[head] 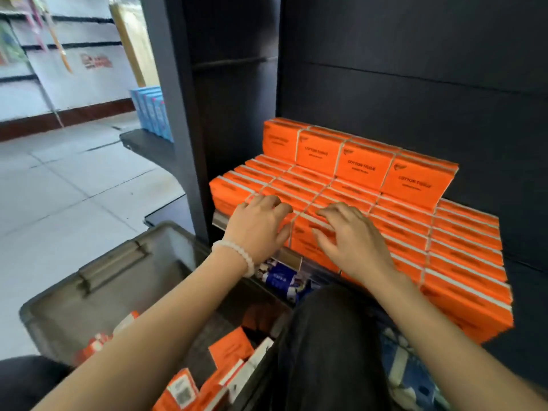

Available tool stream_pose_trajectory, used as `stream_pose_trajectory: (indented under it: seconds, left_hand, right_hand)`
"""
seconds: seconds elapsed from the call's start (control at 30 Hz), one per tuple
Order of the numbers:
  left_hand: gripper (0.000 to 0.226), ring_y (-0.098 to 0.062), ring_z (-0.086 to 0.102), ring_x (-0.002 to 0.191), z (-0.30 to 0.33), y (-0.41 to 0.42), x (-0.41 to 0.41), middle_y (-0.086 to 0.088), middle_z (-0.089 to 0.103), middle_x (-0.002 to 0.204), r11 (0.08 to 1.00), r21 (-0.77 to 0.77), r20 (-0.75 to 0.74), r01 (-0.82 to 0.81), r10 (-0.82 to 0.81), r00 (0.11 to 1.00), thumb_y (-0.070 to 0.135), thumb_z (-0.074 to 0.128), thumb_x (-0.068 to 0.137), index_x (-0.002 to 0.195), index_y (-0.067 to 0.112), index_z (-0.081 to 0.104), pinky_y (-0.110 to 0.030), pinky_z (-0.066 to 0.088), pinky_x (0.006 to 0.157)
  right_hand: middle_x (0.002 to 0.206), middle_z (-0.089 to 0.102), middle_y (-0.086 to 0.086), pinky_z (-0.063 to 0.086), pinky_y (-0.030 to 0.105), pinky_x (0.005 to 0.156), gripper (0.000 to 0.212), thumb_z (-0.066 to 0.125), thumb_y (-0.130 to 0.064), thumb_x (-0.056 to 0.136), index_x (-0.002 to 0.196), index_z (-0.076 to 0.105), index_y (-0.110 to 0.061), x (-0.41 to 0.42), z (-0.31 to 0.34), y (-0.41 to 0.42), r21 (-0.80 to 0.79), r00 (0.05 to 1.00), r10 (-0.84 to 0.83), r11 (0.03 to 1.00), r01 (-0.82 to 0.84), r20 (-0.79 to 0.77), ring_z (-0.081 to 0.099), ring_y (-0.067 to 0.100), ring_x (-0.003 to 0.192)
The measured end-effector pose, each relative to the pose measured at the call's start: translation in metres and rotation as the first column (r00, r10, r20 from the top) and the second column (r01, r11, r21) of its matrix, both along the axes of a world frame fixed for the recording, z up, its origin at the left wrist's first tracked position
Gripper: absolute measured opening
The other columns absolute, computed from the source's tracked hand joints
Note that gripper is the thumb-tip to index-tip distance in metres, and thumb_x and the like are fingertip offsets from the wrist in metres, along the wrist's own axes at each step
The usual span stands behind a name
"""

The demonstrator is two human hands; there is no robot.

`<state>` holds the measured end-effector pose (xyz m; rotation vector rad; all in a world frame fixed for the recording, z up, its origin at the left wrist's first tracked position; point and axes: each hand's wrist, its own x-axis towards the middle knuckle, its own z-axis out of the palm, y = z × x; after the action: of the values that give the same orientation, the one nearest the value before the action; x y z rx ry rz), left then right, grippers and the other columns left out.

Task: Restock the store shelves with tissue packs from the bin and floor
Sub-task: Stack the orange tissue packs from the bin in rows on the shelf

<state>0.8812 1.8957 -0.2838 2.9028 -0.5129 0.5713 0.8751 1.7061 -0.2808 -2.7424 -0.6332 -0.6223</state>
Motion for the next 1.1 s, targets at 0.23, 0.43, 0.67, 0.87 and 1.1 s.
stream_pose_trajectory:
  seconds: [0.23, 0.43, 0.67, 0.87, 1.1]
  left_hand:
    - [0.043, -0.028, 0.055, 0.105, -0.069, 0.108, -0.084, -0.004, 0.059, 0.113, 0.969, -0.019, -0.113, -0.248, 0.244, 0.963, 0.045, 0.035, 0.090, 0.115, 0.021, 0.060, -0.040, 0.047, 0.076]
    - [0.029, -0.034, 0.059, 0.098, -0.143, 0.182, -0.138, -0.010, 0.063, 0.104, 0.856, -0.149, -0.269, -0.495, 0.447, 0.853, 0.035, 0.056, 0.089, 0.108, 0.015, 0.066, -0.044, 0.051, 0.077]
    - [0.036, -0.034, 0.047, 0.116, -0.210, 0.218, -0.136, -0.016, 0.052, 0.123, 0.626, -0.162, -0.520, -0.763, 0.603, 0.605, 0.034, 0.051, 0.094, 0.121, 0.011, 0.056, -0.042, 0.042, 0.090]
    - [0.043, -0.034, 0.037, 0.126, -0.254, 0.257, -0.084, -0.014, 0.047, 0.129, 0.451, -0.004, -0.666, -0.893, 0.664, 0.339, 0.041, 0.045, 0.093, 0.126, 0.013, 0.049, -0.042, 0.039, 0.096]
    - [0.047, -0.037, 0.042, 0.123, -0.321, 0.293, -0.015, -0.020, 0.047, 0.130, 0.412, 0.020, -0.785, -0.911, 0.571, 0.241, 0.044, 0.045, 0.092, 0.126, 0.011, 0.046, -0.041, 0.037, 0.099]
  right_hand:
    - [0.115, 0.058, 0.003, 0.041, 0.036, 0.090, 0.036, 0.056, -0.032, 0.090, 0.121, 0.059, -0.014, -0.032, -0.047, 0.079, -0.061, 0.982, 0.146, 0.986, -0.154, -0.119, 0.053, 0.026, 0.109]
    - [0.117, 0.056, 0.001, 0.042, 0.035, 0.087, 0.035, 0.054, -0.033, 0.092, 0.121, 0.059, -0.015, -0.037, -0.097, 0.140, -0.071, 0.934, 0.235, 0.962, -0.263, -0.268, 0.052, 0.022, 0.109]
    - [0.125, 0.052, -0.002, 0.042, 0.032, 0.091, 0.038, 0.049, -0.037, 0.094, 0.127, 0.054, -0.018, -0.015, -0.165, 0.189, -0.138, 0.856, 0.233, 0.934, -0.329, -0.462, 0.049, 0.018, 0.115]
    - [0.126, 0.052, -0.002, 0.043, 0.033, 0.090, 0.042, 0.051, -0.038, 0.093, 0.129, 0.053, -0.017, 0.023, -0.218, 0.251, -0.148, 0.802, 0.274, 0.901, -0.407, -0.531, 0.049, 0.020, 0.114]
    - [0.133, 0.047, -0.001, 0.043, 0.035, 0.094, 0.048, 0.048, -0.042, 0.094, 0.135, 0.045, -0.018, 0.072, -0.308, 0.321, -0.132, 0.704, 0.233, 0.897, -0.422, -0.671, 0.046, 0.021, 0.120]
